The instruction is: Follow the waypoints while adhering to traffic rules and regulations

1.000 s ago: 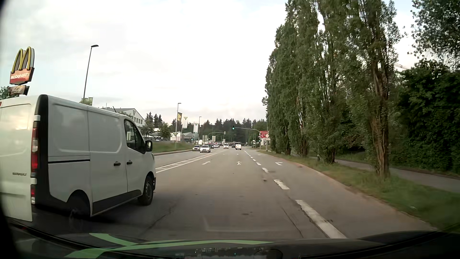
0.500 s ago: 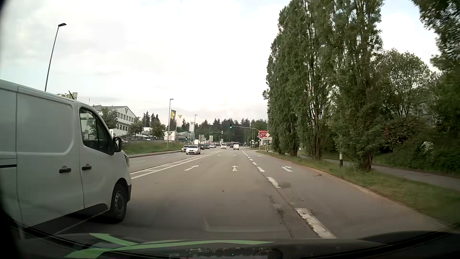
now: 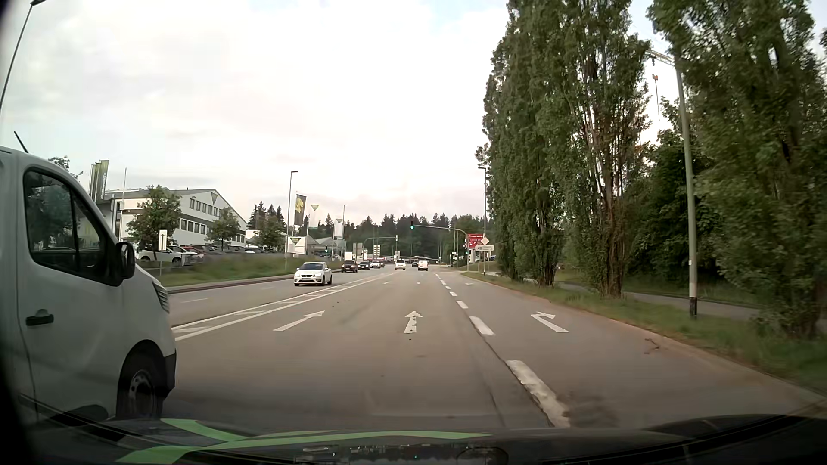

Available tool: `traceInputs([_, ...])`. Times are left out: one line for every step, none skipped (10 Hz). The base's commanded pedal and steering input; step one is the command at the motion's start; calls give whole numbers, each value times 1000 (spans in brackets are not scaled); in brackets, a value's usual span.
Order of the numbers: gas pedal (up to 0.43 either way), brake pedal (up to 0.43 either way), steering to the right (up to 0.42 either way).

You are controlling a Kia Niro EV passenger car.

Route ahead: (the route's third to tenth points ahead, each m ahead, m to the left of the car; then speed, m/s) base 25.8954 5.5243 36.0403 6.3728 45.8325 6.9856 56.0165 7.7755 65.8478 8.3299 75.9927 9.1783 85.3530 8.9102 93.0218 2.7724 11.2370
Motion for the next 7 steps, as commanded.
traceInputs([39, 0, -10])
traceInputs([47, 0, -9])
traceInputs([79, 0, -10])
traceInputs([87, 0, -11])
traceInputs([110, 0, -12])
traceInputs([118, 0, -13])
traceInputs([150, 0, -13])
